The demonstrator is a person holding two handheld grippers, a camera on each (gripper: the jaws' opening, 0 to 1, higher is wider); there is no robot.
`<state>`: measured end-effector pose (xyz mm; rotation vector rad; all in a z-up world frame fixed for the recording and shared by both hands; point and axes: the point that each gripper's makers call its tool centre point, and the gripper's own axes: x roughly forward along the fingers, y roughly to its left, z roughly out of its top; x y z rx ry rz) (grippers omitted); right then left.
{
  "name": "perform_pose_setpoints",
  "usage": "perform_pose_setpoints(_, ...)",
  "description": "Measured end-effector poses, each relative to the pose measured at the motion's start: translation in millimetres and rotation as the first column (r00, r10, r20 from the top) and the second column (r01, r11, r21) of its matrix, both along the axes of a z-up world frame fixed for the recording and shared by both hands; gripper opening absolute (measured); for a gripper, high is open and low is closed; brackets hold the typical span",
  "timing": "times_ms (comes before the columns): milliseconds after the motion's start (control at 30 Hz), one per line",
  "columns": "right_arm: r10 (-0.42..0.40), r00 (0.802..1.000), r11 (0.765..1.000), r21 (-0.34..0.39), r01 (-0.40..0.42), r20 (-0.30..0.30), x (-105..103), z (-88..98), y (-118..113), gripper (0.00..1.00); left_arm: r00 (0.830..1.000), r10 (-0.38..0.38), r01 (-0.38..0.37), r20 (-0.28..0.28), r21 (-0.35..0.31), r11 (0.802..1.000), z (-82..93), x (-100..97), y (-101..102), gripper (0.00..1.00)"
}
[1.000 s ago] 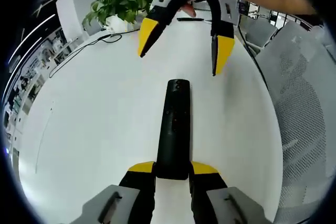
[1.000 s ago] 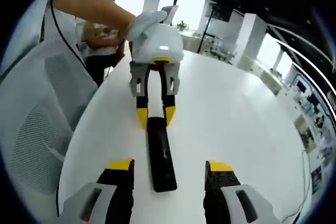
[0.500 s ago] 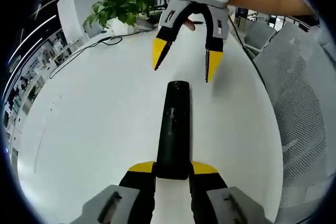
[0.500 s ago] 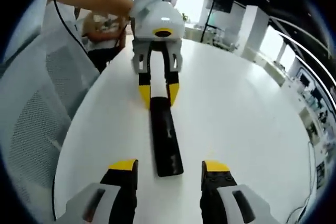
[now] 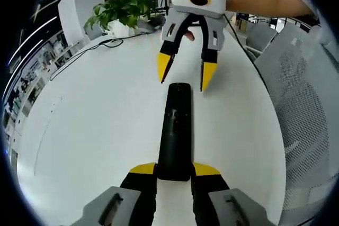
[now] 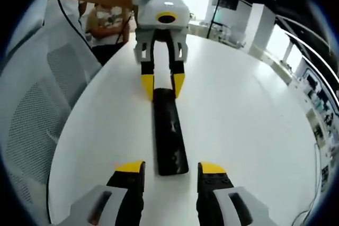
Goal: Press the specified remote control buttons in sequence, fully releasing each button before pressing the next.
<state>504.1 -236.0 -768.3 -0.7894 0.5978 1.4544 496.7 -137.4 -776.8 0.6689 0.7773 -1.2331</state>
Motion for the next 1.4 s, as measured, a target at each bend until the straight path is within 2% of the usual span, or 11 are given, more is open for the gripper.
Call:
perform_pose_setpoints(600, 0.027, 1.000, 0.999, -0.045, -0.027, -0.005, -0.2, -9.7, 2.8, 0.25, 1.000, -0.001, 0.001, 0.001, 0.005, 1.000, -0.1, 0.7, 2.5, 0.24)
perform_pose_setpoints(800, 0.012, 1.000, 0.999, -0.047, -0.012, -0.003, 1.5, -9.5, 3.6, 0.22, 1.000, -0.003, 0.003, 0.001, 0.005, 1.000, -0.5, 1.1, 2.7, 0.24)
perform_pose_setpoints(1067, -0.028, 0.999, 0.998, -0.061, 0.026, -0.034, 1.6, -10.2, 2.6, 0.21, 1.000, -0.002, 0.002, 0.000, 0.005, 1.000, -1.2, 1.1, 2.7, 0.24)
perform_pose_setpoints(1400, -0.034, 0.999, 0.998, -0.054, 0.032, -0.035, 1.9, -11.0, 1.7, 0.20, 1.000, -0.001, 0.001, -0.002, 0.002, 1.000, -0.8, 0.0, 1.6, 0.23)
